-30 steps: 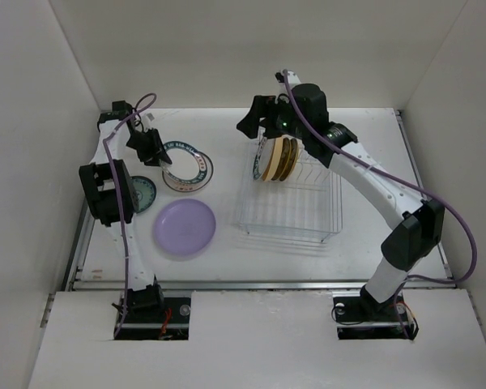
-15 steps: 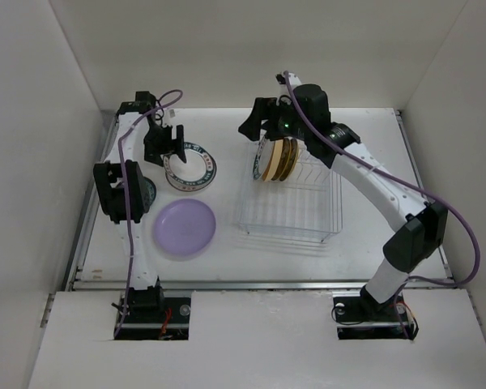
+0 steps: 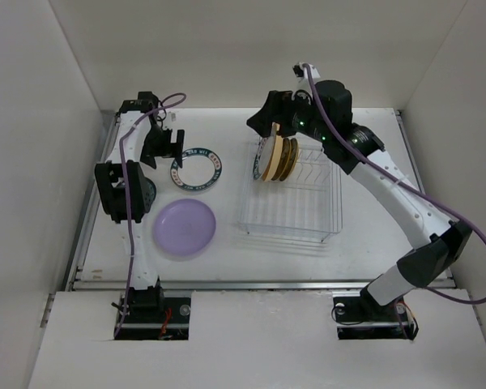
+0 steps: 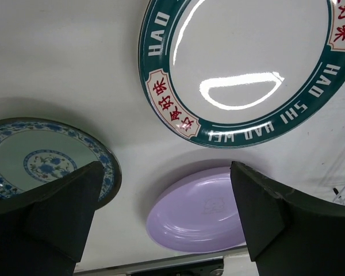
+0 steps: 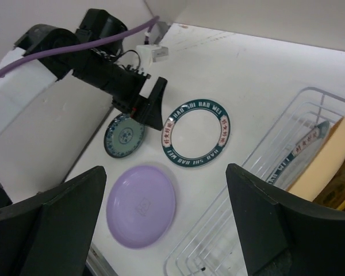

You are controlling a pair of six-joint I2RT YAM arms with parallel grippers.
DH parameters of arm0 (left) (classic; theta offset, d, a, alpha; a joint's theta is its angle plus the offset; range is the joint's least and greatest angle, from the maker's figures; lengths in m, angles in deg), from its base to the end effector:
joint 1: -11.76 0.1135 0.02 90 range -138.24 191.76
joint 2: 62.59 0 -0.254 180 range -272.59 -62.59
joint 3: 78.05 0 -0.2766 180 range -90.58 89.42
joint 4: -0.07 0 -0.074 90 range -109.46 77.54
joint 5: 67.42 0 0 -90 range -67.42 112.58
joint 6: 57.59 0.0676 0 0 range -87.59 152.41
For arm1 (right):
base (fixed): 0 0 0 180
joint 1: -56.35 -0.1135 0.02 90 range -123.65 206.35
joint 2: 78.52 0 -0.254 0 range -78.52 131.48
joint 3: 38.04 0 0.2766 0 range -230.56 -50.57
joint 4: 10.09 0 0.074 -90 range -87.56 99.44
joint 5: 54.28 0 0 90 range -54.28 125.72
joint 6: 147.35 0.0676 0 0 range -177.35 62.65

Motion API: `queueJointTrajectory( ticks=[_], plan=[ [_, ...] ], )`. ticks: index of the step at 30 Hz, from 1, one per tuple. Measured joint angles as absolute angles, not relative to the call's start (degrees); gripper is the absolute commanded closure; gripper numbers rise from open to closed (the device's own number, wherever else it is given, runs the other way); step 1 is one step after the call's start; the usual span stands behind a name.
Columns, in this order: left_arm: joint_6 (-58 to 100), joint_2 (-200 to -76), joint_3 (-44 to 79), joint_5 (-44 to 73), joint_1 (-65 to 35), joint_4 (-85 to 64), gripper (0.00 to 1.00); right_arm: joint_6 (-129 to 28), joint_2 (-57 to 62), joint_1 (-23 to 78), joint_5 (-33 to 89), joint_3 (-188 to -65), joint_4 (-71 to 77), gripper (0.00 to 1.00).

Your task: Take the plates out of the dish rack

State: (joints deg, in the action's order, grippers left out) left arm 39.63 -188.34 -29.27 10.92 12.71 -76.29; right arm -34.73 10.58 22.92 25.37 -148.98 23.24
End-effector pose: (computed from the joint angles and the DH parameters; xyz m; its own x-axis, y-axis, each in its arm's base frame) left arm 0.4898 -0.0055 0.2135 -0.9310 0.1077 -0.3488 0.1683 0.9745 -0.1483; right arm 0.3358 0.2363 0.4424 -0.4184 0.1772 -0.8908 -0.5720 0.7105 0.4099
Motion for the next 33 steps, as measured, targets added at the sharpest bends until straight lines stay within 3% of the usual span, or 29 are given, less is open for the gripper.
queueJointTrajectory(
  ticks=[8,15,20,24,33],
  plan=[
    [40.53,-181.02,-25.51,12.75,13.03,-74.8,0.08,-31.26,9.45,23.02,40.69,-150.81,35.26,0.09],
    [42.08,-158.16,-15.0,14.72,16.66,-70.98,0.06,-25.6,2.17,27.05,52.85,-143.38,43.02,0.25],
    [44.68,-149.33,-10.85,12.67,16.44,-72.2,0.06,-24.33,10.67,29.97,54.59,-144.19,44.83,0.28],
    [46.65,-144.74,-3.0,12.47,16.31,-73.1,0.05,-24.09,19.31,31.35,54.51,-144.34,45.99,0.4],
    [47.63,-141.72,7.25,12.08,16.33,-73.08,0.05,-24.61,27.5,33.87,52.47,-146.62,45.16,0.46]
  ],
)
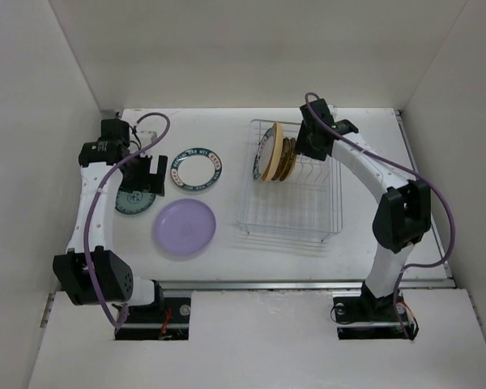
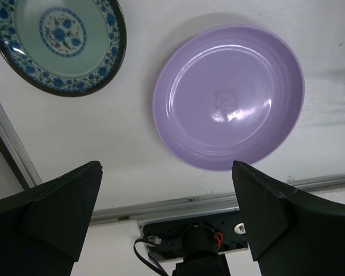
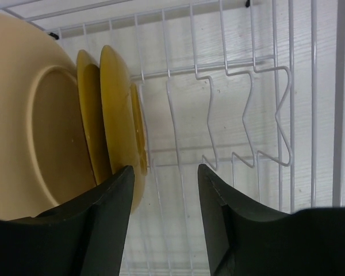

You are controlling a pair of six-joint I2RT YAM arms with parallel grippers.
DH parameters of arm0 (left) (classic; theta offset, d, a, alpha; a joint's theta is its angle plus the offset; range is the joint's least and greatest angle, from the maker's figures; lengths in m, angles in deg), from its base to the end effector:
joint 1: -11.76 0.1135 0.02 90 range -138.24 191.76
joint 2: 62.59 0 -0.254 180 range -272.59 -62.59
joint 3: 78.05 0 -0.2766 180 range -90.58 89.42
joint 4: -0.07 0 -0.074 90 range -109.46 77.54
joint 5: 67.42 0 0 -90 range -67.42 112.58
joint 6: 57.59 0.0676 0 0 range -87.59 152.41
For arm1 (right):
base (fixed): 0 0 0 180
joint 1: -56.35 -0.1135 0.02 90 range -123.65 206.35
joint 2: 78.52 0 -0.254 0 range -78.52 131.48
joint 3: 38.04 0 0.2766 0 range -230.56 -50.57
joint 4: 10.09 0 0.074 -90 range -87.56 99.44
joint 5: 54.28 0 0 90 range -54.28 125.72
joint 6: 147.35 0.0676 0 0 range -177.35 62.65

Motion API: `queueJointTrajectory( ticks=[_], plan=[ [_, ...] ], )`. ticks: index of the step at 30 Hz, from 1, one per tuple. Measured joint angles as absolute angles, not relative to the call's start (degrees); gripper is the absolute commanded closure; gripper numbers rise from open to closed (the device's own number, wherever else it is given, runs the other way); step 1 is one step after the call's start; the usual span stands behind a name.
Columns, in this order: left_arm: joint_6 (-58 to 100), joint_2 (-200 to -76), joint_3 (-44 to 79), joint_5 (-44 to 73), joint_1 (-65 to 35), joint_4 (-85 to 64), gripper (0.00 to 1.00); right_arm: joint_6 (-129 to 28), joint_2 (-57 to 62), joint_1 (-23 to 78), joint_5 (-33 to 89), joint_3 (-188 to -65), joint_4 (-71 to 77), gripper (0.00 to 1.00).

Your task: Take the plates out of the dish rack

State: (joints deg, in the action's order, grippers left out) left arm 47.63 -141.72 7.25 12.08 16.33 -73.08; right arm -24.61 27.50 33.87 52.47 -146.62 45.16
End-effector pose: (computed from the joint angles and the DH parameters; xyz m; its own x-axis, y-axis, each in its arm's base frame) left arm 0.3138 0.0127 0.3186 -0.8069 0.1945 -0.5577 0.2393 0.9709 -0.0077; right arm 0.4237 0.1543 0.2596 -0.7289 0.2588 -0.6338 0.2253 0.9649 0.1350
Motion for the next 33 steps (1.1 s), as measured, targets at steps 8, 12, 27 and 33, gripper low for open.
queueJointTrajectory(
  ticks=[8,12,27,33],
  plan=[
    [47.52,-142.51,8.6,12.03,16.33,-72.88,0.05,-24.66,27.76,33.82,53.61,-147.29,44.92,0.49],
    [47.52,-143.93,7.77,12.01,16.33,-72.46,0.05,-24.51,25.49,33.82,55.03,-147.29,45.88,0.49],
    [47.17,-144.74,7.55,11.97,16.33,-72.27,0.05,-24.53,25.16,33.82,49.15,-148.12,44.03,0.49],
    [47.17,-144.39,7.55,12.12,16.33,-72.29,0.05,-24.42,28.81,33.82,48.41,-148.15,42.52,0.53]
  ],
)
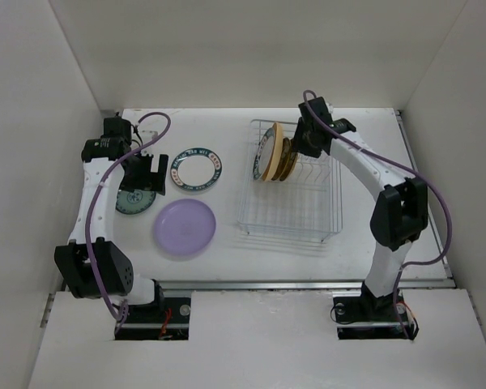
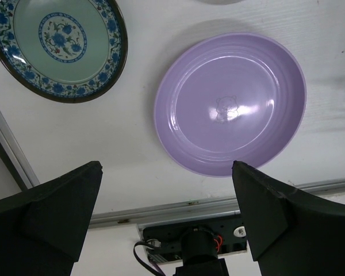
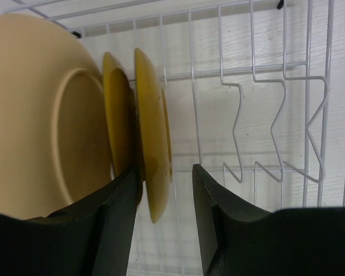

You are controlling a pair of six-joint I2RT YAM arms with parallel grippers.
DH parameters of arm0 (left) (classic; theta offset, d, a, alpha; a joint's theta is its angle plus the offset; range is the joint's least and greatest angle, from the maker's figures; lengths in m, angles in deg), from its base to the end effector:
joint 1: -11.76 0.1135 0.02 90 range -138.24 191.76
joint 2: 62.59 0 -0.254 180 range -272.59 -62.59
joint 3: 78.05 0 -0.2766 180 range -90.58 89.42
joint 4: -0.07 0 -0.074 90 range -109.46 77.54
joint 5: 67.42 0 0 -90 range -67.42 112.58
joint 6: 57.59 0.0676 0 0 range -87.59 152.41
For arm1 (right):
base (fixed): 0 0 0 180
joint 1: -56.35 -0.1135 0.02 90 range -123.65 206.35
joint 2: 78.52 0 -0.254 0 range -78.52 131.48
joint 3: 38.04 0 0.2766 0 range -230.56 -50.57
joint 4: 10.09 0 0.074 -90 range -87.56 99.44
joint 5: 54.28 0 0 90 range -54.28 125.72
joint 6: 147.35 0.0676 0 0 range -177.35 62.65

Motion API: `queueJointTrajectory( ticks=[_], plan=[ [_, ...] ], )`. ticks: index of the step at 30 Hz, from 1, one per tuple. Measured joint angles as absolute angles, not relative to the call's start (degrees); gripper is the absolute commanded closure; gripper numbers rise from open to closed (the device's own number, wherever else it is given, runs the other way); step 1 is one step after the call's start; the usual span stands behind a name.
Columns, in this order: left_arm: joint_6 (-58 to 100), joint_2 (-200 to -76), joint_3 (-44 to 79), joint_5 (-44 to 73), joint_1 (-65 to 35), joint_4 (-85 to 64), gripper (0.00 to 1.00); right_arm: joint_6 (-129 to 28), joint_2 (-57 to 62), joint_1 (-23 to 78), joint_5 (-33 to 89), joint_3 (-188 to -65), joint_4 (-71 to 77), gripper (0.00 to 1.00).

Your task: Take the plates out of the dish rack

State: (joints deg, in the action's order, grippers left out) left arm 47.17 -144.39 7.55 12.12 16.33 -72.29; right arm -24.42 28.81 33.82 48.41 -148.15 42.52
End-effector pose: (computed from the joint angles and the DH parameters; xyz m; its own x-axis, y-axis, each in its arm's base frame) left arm 0.3244 0.0136 0.3039 -0.8295 0.1850 -0.5270 0.2318 0.9725 -0.0234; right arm 0.4326 0.1634 0.2624 -0.7245 0.2736 -0.6327 0.1798 0.9611 0.2098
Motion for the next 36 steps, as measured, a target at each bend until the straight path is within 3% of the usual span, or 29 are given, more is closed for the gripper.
queueJointTrajectory(
  ticks=[5,8,9,10,12,25,31,36],
  plan=[
    [47.17,-144.39,7.51,12.12,16.33,-72.33,0.05,-24.13,32.55,33.82,49.65,-148.19,42.47,0.62],
    [47.17,-144.36,7.51,12.16,16.33,-72.33,0.05,-23.48,32.86,33.36,50.14,-148.28,42.19,0.73],
    [47.17,-144.36,7.51,12.23,16.33,-72.33,0.05,-23.35,32.86,33.17,50.2,-148.41,42.17,0.78],
    [47.17,-144.36,7.51,12.29,16.33,-72.33,0.05,-23.37,32.86,33.08,50.27,-148.43,42.08,0.9],
    [47.17,-144.36,7.51,12.34,16.33,-72.36,0.05,-24.22,32.86,33.03,51.03,-148.6,42.91,1.0],
    [47.48,-144.1,1.15,11.03,16.33,-75.0,0.03,-24.75,27.98,32.71,63.47,-162.7,58.67,1.0],
    [48.33,-142.09,0.76,8.05,16.33,-75.83,0.03,-24.59,14.8,31.68,68.87,-164.73,63.17,1.0],
    [50.58,-141.63,0.12,-5.3,16.36,-78.52,0.02,-25.62,0.01,29.91,64.08,-156.19,57.21,1.0]
  ],
)
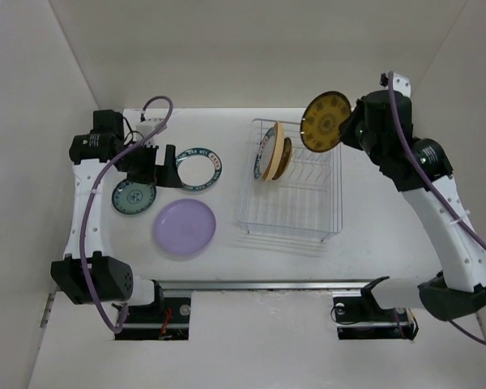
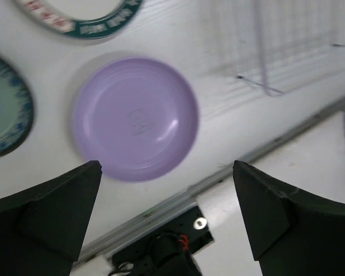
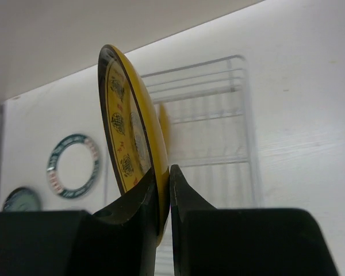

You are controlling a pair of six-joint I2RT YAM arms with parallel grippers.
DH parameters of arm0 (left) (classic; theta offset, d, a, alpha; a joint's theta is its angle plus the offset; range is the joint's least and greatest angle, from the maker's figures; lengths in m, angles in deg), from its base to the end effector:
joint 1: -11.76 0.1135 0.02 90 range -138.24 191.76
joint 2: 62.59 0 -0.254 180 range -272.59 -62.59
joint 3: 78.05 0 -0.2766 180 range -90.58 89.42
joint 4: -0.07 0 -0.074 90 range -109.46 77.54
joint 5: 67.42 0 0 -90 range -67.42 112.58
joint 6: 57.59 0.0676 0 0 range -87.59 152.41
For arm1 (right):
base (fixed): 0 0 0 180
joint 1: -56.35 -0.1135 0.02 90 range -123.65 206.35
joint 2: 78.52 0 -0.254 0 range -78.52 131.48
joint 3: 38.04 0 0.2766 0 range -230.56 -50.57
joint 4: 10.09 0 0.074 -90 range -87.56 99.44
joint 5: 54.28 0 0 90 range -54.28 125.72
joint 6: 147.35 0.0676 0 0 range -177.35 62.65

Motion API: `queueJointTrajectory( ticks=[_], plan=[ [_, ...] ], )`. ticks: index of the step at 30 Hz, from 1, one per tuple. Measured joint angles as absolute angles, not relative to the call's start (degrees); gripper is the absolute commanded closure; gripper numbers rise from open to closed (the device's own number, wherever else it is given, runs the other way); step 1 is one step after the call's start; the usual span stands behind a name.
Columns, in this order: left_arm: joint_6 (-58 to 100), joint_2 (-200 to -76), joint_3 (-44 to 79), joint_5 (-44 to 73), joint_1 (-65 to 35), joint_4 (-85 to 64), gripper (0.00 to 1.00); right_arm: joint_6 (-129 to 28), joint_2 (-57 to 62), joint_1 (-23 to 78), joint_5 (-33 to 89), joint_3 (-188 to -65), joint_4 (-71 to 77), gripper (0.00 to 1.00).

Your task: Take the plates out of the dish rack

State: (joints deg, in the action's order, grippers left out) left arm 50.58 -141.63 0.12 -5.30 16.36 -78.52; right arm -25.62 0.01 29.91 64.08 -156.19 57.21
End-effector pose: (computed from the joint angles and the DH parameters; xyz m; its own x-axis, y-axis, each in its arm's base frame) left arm 0.3035 -0.0073 0.3594 -0.7237 0.2183 -0.6547 0.4387 0.8779 -0.1922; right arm 0.2836 0.1052 0.4768 -0.3618 0.3370 -0.8692 0.2058 0.9383 0.2781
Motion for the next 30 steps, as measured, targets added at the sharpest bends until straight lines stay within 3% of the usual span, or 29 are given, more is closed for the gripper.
queueJointTrajectory(
  ticks=[5,10,21,28,30],
  plan=[
    [54.28,-145.76,-3.31,-24.51,16.31,-82.87,0.01,-26.23,-3.32,26.48,49.72,-143.82,44.66,1.0],
    [55.85,-152.47,-5.03,-32.18,16.31,-84.38,0.02,-25.4,9.32,21.34,36.3,-139.34,33.75,1.0],
    [47.7,-156.08,-1.03,-25.74,16.31,-69.95,0.14,-23.22,23.7,16.71,18.11,-140.65,19.85,1.0],
    [45.78,-163.82,-5.01,-24.99,16.38,-66.72,0.3,-23.0,33.05,16.73,12.17,-150.64,16.88,1.0],
    [45.82,-166.37,-6.7,-25.5,16.44,-67.0,0.4,-23.06,35.9,16.75,11.14,-152.6,16.31,1.0]
  ],
)
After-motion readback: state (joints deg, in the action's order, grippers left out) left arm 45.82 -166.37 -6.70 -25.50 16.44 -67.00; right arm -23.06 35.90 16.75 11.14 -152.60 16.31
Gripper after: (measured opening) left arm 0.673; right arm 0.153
